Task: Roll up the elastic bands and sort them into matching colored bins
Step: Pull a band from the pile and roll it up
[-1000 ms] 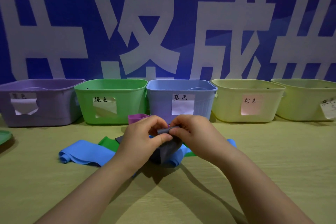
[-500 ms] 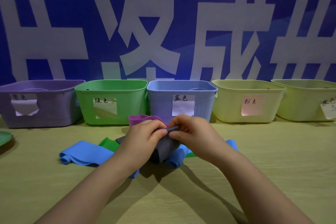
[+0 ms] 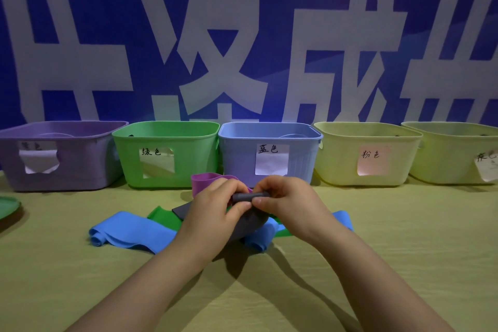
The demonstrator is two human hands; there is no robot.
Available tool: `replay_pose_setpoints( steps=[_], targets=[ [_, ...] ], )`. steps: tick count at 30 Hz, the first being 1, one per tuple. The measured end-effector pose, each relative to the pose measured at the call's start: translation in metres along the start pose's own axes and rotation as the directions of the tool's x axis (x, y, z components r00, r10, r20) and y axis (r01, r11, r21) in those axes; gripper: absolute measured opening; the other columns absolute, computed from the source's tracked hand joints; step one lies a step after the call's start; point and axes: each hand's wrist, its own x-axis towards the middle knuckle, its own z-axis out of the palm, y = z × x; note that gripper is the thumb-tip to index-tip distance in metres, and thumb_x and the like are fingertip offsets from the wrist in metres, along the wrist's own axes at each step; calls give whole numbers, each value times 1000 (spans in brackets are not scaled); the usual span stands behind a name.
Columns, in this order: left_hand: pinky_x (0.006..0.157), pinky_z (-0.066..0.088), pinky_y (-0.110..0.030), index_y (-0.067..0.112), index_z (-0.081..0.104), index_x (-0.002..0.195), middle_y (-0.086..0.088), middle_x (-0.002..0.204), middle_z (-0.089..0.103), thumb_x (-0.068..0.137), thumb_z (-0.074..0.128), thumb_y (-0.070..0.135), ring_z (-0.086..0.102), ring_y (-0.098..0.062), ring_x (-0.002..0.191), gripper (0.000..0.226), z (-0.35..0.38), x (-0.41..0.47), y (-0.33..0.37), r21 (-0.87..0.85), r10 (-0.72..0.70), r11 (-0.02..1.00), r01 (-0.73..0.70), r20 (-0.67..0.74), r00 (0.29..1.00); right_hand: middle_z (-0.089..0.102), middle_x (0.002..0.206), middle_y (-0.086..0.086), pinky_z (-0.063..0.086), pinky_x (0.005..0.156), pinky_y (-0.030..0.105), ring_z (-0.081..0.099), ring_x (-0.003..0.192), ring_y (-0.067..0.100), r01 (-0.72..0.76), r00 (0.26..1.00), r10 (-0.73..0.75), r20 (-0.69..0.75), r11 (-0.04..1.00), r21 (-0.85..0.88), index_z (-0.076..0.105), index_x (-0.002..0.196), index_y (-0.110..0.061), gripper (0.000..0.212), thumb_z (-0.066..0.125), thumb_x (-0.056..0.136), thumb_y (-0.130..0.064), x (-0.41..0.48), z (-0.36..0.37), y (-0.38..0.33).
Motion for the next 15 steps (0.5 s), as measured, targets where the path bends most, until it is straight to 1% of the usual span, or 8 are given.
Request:
replay_pose_setpoints(
  steps=[2,4,6,8,10,12,13,15],
  targets=[
    [72,33,-3,15,63,90,11,86,57,75,56,24,46,1,81,19,0,0,1,-3,8,1000,-8,-23,1000,57,65,-10,44,67,28,52,66,7,-23,1000,23,-1,999,43,59,69,-32,18,64,84,-23,0,0,1],
    [72,34,-5,15,63,90,8,86,61,76,56,22,49,-1,81,17,-1,0,2,-5,16,1000,-16,-35,999,57,67,-10,43,67,27,52,68,7,-17,1000,17,10,999,31,61,73,-30,14,60,87,-27,-1,-1,-1],
    [71,35,-7,15,64,86,5,84,64,77,55,21,51,-2,80,14,-2,0,1,-3,21,1000,-21,-46,999,58,73,-8,38,63,17,50,70,7,11,999,-9,34,998,-67,63,82,-30,13,53,91,-32,-3,-2,-5],
    [70,35,-6,15,65,84,6,83,65,78,53,22,51,-1,79,15,-4,1,0,-8,-1,1000,0,-54,999,60,86,-6,33,61,7,51,79,8,31,999,-25,37,982,-186,65,94,-29,18,48,93,-35,-5,-2,-9],
    [68,35,-8,14,65,84,6,81,64,78,52,25,50,-3,78,19,-5,2,-1,-20,-34,999,32,-78,996,61,96,-6,32,64,2,54,88,9,63,998,-64,2,977,-205,64,103,-28,18,52,91,-36,-5,-1,-10],
    [65,35,-11,15,65,84,6,75,62,78,50,30,50,-5,72,22,-6,3,-2,-29,-69,997,67,-100,993,60,99,-9,35,65,5,56,92,8,93,994,-101,-36,978,-187,61,109,-28,25,61,86,-35,-4,2,-9],
    [63,35,-11,16,65,83,9,72,60,78,49,32,50,-5,68,24,-7,4,-3,-38,-82,996,78,-95,992,60,96,-11,36,67,8,55,91,7,110,992,-120,-49,977,-182,61,108,-27,25,64,84,-33,-3,3,-8],
    [59,35,-11,17,66,82,12,65,57,79,46,35,51,2,67,26,-8,4,-2,-73,-95,993,91,-58,994,61,87,-11,40,70,16,55,84,7,128,986,-145,-86,976,-178,64,99,-25,16,65,83,-29,-1,5,-6]
  ],
)
